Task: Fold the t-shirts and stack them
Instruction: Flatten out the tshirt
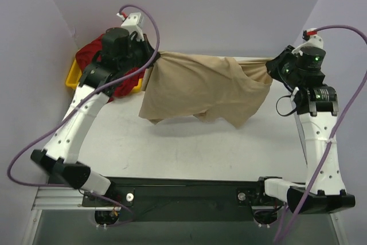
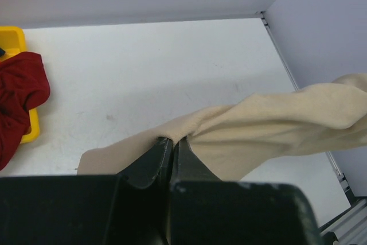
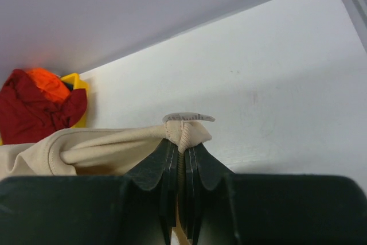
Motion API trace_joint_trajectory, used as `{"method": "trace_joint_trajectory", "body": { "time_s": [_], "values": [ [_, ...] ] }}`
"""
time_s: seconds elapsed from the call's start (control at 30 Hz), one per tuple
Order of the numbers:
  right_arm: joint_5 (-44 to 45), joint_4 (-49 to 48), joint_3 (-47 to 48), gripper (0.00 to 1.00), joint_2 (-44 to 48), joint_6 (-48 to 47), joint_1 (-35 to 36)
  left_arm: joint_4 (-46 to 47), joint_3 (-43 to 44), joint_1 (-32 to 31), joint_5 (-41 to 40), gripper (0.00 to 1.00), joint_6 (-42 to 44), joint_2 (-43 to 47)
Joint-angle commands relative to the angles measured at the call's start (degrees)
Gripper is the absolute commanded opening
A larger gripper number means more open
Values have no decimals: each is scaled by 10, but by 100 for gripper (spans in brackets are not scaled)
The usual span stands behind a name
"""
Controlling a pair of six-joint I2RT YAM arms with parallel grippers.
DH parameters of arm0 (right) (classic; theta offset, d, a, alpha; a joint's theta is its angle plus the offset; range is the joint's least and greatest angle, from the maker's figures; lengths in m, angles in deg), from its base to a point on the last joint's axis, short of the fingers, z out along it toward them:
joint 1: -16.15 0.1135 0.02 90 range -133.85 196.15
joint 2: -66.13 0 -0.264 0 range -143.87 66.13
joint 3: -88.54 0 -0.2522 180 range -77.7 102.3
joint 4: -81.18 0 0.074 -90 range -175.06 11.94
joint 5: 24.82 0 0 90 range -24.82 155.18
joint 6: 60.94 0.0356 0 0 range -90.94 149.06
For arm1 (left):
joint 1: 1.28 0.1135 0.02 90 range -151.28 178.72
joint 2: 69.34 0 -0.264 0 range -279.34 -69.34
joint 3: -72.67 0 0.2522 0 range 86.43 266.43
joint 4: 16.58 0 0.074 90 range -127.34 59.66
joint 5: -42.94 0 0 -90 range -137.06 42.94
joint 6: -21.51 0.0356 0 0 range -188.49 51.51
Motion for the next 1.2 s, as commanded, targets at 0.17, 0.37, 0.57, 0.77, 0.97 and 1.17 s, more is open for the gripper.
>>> {"method": "trace_joint_trajectory", "body": {
  "time_s": [0.17, 0.37, 0.57, 0.77, 0.97, 1.17],
  "values": [
    [77, -74, 38, 14, -232, -52, -41, -101, 354, 54, 50, 46, 23, -401],
    [-4, -71, 45, 68, -296, -37, -83, -166, 505, 51, 65, 63, 22, -498],
    [-45, -55, -137, 70, -188, -31, -82, -12, 61, 50, 38, 64, 16, -287],
    [-94, -30, -335, 67, -96, -2, -63, 53, -205, 65, 22, 64, -23, -147],
    [-94, -11, -420, 64, -73, 12, -12, 68, -312, 80, 29, 63, -48, -87],
    [-94, -4, -467, 57, -85, 35, 57, 65, -354, 104, 27, 63, -45, -66]
  ]
}}
